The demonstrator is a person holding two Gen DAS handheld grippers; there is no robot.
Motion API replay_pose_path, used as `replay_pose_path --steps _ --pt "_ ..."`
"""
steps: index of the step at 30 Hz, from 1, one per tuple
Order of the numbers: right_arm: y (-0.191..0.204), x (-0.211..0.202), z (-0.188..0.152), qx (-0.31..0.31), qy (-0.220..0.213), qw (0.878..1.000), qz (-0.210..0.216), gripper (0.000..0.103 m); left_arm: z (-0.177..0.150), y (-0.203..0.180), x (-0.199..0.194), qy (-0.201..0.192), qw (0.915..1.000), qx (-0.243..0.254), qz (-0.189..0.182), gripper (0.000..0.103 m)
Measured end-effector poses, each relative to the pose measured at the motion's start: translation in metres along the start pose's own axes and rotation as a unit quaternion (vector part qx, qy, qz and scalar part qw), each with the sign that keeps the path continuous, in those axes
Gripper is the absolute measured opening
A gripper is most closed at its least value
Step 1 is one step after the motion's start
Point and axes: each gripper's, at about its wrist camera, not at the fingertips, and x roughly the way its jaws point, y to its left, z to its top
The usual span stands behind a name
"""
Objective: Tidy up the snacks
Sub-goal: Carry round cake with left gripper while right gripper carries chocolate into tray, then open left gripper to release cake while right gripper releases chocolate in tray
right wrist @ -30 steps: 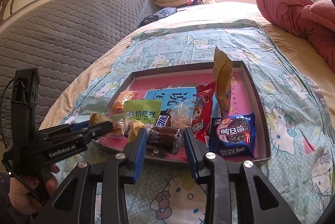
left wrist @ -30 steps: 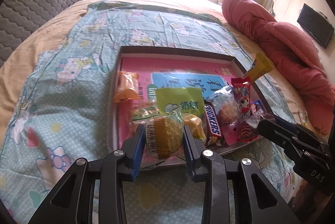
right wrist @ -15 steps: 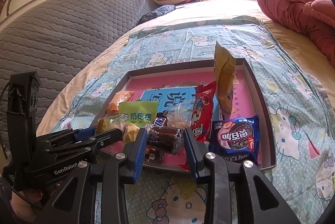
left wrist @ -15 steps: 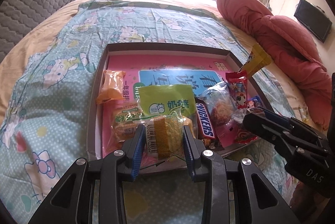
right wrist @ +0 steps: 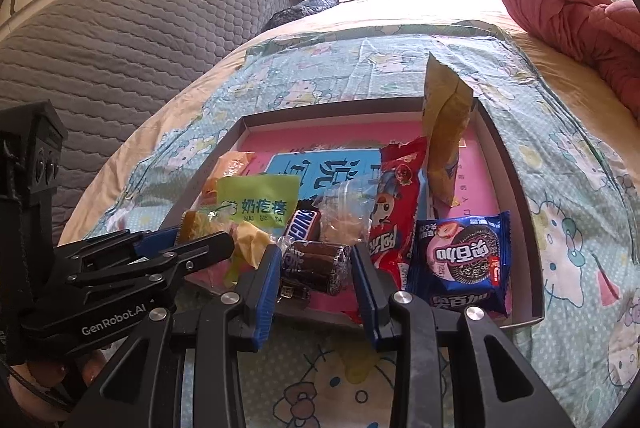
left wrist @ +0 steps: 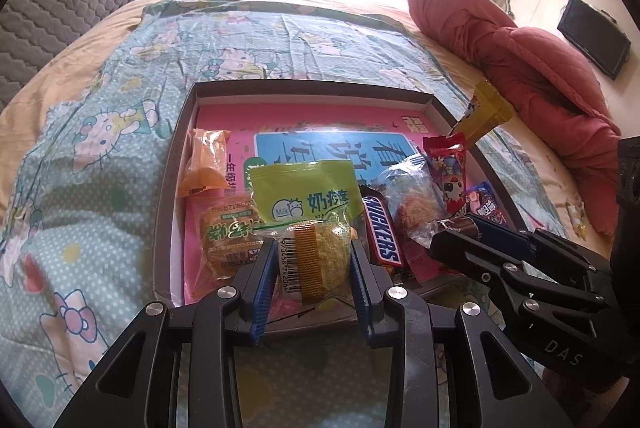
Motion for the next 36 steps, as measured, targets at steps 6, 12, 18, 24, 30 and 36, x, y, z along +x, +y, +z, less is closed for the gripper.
replay_pose_path --steps 6,12,18,24,30,36 --pt "-0.0006 -0.0001 -0.0005 -0.001 -0.001 1.0 -0.005 0.036 0.0002 0.0 0.0005 0.0 1.0 0.001 -0.001 0.036" --pt "0.0004 -0.0006 -0.0006 -0.004 -0.002 1.0 -0.008 0.036 0.0002 -0.0005 -0.0002 0.0 1.0 0.0 -0.007 0.036" --pt "0.0009 -0.003 -0.0002 -0.006 -0.007 1.0 -0.01 0.036 0.0004 -0.0031 -0.001 0.001 0.9999 0.001 -0.014 0.04" --pt "-0.0011 -0.0057 0.0001 -0.005 -0.01 1.0 -0.015 0.036 0.0009 -0.0056 -0.0025 0.0 0.9999 0.007 -0.015 0.049" --pt "-0.0051 -0.0073 0.0019 0.001 -0.012 1.0 -0.021 0.038 0.001 -0.0064 -0.0034 0.0 0.9999 0.007 -0.016 0.054" --pt "-0.0076 -0.0085 0.0025 0.004 -0.014 1.0 -0.028 0.04 0.0014 -0.0056 -0.003 0.001 0.9999 0.006 -0.012 0.061"
